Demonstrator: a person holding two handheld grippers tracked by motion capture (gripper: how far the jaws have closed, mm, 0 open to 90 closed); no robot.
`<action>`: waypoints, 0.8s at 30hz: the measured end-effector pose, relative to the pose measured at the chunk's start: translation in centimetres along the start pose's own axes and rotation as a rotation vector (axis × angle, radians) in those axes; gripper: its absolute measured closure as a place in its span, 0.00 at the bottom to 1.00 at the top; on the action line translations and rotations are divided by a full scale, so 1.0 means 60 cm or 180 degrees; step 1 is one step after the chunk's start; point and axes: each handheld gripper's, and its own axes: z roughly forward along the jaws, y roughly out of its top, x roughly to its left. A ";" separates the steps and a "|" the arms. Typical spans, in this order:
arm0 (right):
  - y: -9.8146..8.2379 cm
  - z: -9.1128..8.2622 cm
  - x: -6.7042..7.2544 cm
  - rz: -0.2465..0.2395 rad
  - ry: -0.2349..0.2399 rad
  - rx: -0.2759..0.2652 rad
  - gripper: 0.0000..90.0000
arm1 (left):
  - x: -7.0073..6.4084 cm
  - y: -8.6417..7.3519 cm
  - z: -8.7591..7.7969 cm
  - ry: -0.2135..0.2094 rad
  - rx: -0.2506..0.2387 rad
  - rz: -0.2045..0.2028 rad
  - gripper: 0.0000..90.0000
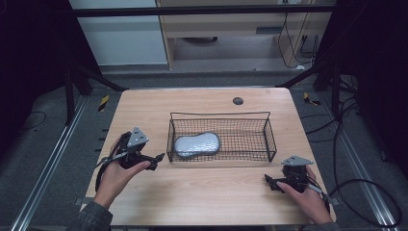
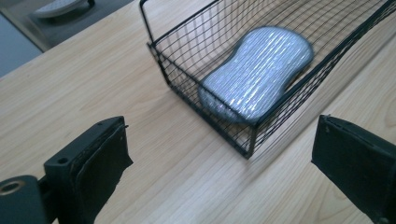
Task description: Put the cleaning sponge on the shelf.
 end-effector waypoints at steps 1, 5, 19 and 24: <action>0.000 0.000 0.000 0.0003 -0.0001 0.0002 0.02 | 0.003 -0.005 0.000 0.0004 0.0000 -0.0032 0.03; 0.000 0.000 0.000 0.0006 0.0006 -0.0005 0.02 | 0.017 -0.023 0.002 0.0045 0.0051 -0.0096 0.03; 0.000 0.000 0.001 0.0008 0.0007 -0.0002 0.02 | 0.056 -0.087 0.032 0.0144 0.0286 -0.0344 0.04; 0.000 0.000 0.001 0.0009 0.0007 -0.0002 0.02 | 0.067 -0.106 0.046 0.0171 0.0355 -0.0421 0.04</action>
